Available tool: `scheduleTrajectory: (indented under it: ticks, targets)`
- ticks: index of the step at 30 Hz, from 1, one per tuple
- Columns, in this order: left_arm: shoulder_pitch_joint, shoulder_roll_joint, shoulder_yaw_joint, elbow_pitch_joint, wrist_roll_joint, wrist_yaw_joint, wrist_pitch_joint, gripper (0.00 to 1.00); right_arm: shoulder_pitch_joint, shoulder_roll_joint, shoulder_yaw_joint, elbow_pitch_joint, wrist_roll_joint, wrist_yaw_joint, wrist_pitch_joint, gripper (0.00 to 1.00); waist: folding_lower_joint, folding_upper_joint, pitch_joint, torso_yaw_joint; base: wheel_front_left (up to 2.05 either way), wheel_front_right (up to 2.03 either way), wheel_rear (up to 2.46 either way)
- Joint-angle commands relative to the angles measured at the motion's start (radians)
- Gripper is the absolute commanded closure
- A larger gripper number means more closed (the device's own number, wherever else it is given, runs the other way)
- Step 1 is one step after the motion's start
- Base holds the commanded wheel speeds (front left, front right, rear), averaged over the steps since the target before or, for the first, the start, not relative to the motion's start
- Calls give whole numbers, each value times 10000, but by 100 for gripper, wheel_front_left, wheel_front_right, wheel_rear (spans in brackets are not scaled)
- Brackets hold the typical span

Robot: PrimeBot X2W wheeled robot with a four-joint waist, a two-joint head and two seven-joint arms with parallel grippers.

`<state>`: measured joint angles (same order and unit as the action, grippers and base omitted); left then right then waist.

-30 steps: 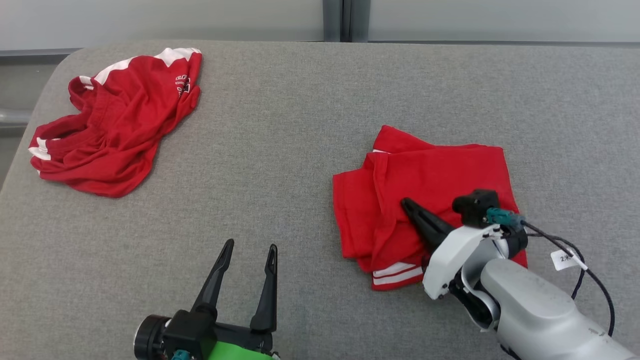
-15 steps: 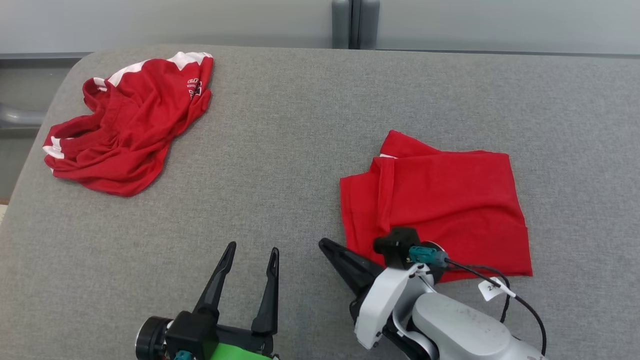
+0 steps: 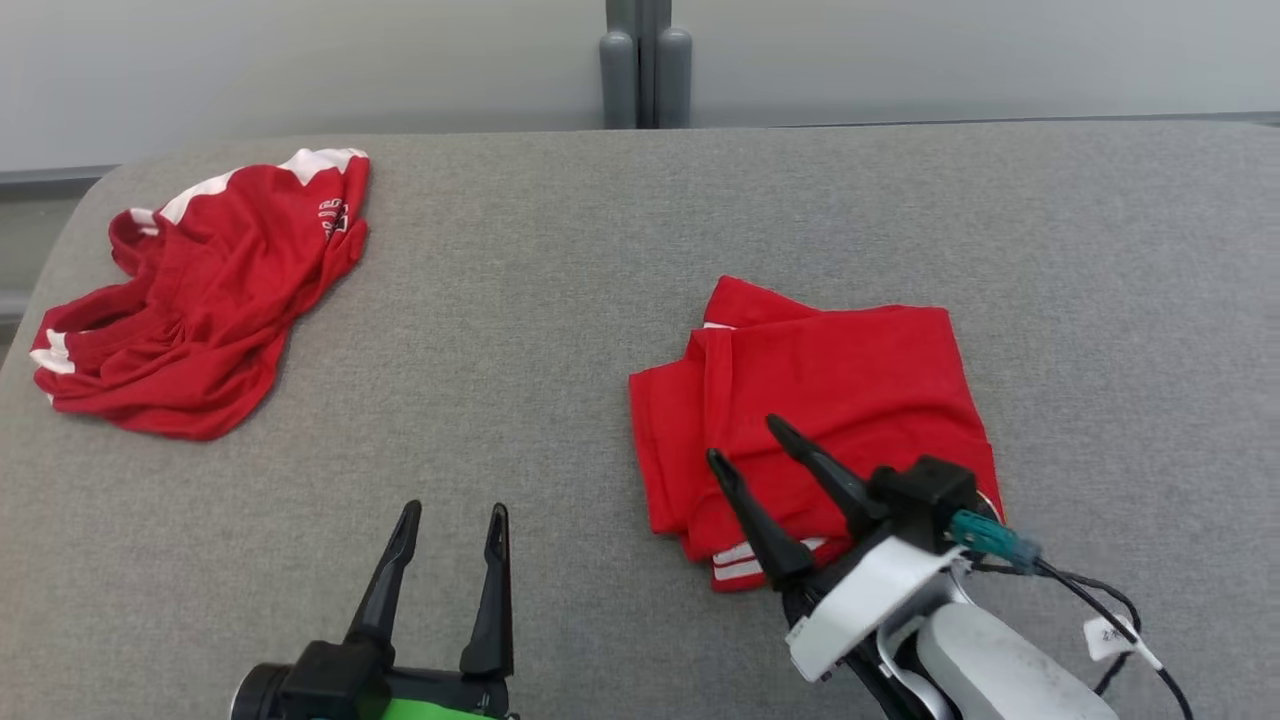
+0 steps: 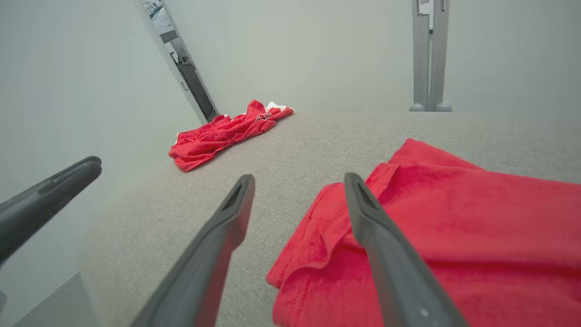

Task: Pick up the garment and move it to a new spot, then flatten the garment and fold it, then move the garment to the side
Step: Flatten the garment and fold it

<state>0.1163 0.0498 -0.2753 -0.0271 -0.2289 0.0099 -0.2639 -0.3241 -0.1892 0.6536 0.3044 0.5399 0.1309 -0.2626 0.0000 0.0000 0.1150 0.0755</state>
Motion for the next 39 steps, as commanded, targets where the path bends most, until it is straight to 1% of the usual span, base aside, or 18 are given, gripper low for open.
scheduleTrajectory:
  ticks: [1,4,8,13,16,19,21,24,28,39]
  targets:
    - [144,16,112,-33,-25,62,-4,0,412,41,-437,-381,-290,-5,-26,0,0,0,-252,-380,0,0,0]
    - [276,16,344,-101,-143,76,-2,0,1314,96,-1588,-1082,-895,-5,-26,0,0,0,-477,-672,0,0,0]
    - [498,16,609,-202,-260,91,-2,0,2136,264,-2627,-1570,-1546,-5,-28,0,0,0,-823,-991,0,0,0]
    - [854,16,1061,-611,-130,357,-2,0,2997,299,-3520,-1894,-2490,-5,-28,0,0,0,-1209,-1289,0,0,0]
    - [1162,16,1373,-853,24,526,-2,0,3454,404,-3998,-1939,-2750,-5,-27,0,0,0,-1426,-1376,0,0,0]
    - [1555,16,1635,-1012,257,607,-2,0,3866,492,-4396,-1952,-2885,-5,-28,0,0,0,-1616,-1407,0,0,0]
    - [1788,15,1751,-1050,328,572,-2,0,4086,529,-4611,-1916,-2971,-5,-28,0,0,0,-1717,-1410,0,0,0]
    - [2064,15,1834,-904,488,409,-3,0,4312,617,-4888,-1849,-3070,-5,-28,0,0,0,-1829,-1403,0,0,0]
    - [2238,15,1891,-717,557,315,-2,0,4434,698,-5067,-1821,-3210,-5,-27,0,0,0,-1923,-1406,0,0,0]
    - [2308,16,1894,-477,682,347,-2,0,4294,717,-4873,-1807,-3357,-5,-28,0,0,0,-1912,-1421,0,0,0]
